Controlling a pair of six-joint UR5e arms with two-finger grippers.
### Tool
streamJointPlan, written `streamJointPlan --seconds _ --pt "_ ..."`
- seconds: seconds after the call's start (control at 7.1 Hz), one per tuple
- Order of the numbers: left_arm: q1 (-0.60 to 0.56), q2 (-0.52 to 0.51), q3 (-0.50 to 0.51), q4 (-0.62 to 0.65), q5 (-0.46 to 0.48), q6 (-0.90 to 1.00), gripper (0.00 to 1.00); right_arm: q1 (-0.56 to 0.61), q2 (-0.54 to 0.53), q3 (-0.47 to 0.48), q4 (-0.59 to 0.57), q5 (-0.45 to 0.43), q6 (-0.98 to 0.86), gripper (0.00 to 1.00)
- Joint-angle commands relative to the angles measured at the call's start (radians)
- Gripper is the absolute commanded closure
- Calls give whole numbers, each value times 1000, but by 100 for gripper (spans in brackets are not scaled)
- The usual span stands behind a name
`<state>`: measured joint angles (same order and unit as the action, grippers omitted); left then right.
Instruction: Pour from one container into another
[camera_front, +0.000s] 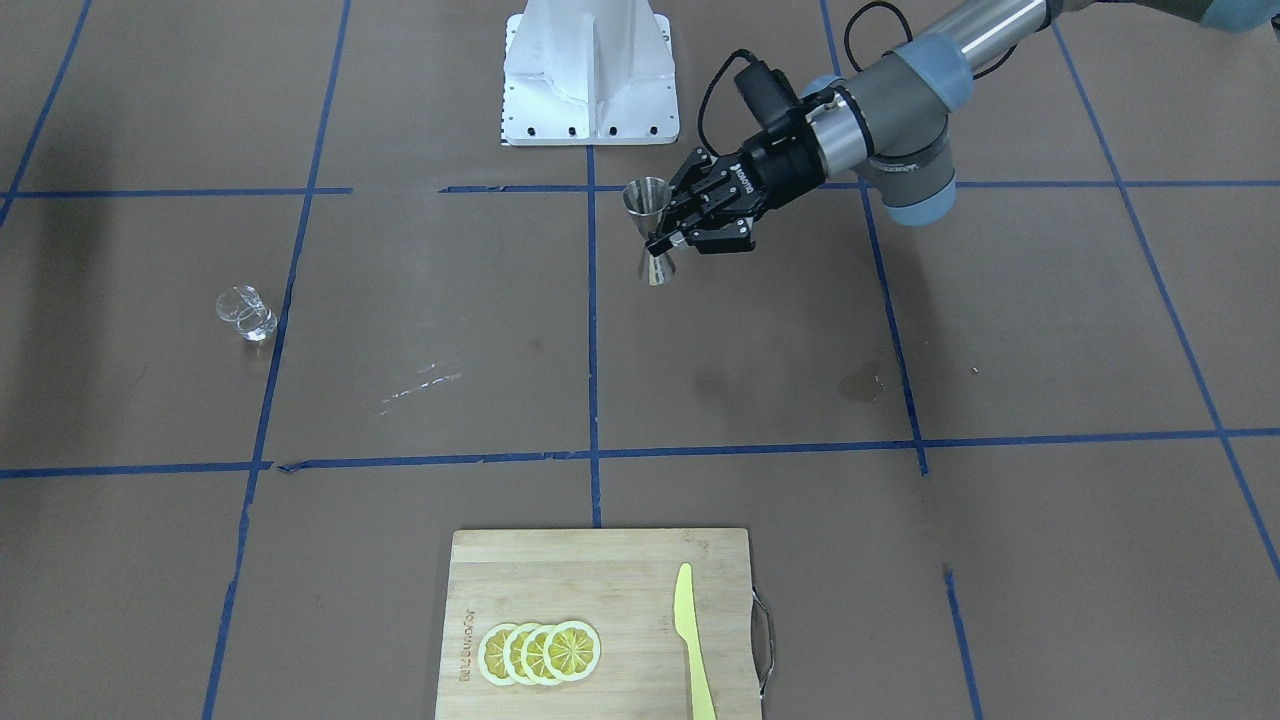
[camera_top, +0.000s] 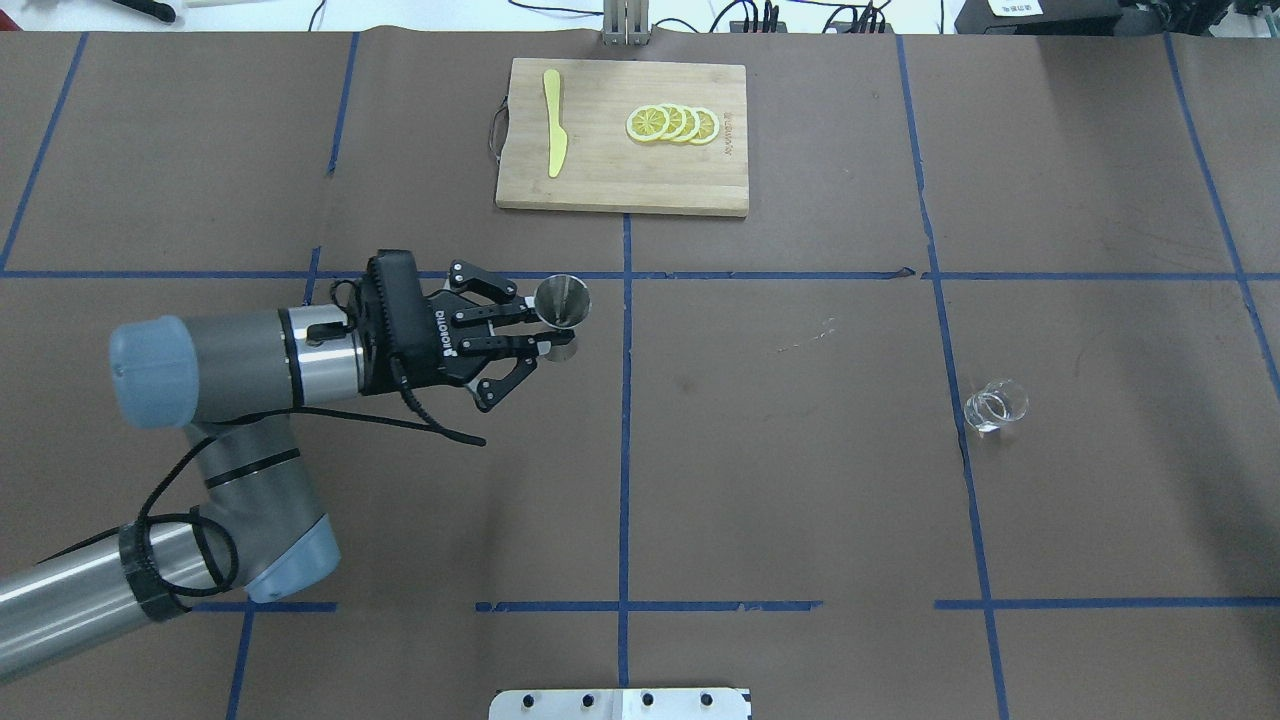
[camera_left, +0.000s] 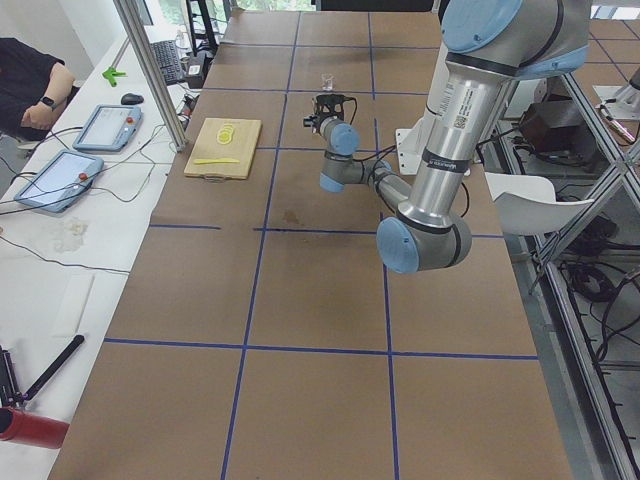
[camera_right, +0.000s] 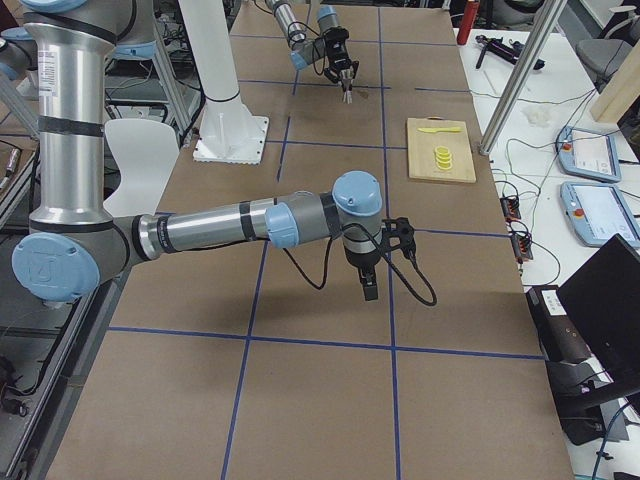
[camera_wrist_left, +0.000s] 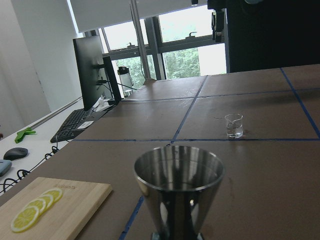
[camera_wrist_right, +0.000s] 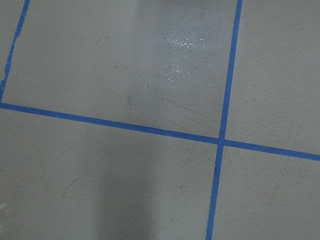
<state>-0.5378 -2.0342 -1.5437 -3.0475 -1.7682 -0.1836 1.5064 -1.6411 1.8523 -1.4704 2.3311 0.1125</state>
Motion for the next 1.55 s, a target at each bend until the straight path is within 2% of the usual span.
streamJointPlan --seconds 0.0,0.14,0.28,0.56,0.85,1.13,1.27,1.41 --pt "-1 -80 69 50 -36 -89 100 -11 9 1 27 2 58 0" --pt "-1 -96 94 52 -46 -86 100 -38 15 13 30 4 90 0" --pt "1 -115 114 52 -59 -85 100 -102 20 63 33 -12 202 0" --pt "-1 -115 117 52 -59 -54 100 -283 15 96 262 -160 570 0" --pt "-1 -115 116 50 -57 -53 100 -476 -17 233 298 -359 824 0" --pt "-4 -112 116 49 -56 -53 100 -747 -36 304 300 -715 1046 0" --pt "-5 -112 116 47 -54 -51 100 -873 -43 304 332 -904 1123 0" --pt "-5 -110 114 45 -54 -51 100 -990 -96 304 402 -1087 1185 0"
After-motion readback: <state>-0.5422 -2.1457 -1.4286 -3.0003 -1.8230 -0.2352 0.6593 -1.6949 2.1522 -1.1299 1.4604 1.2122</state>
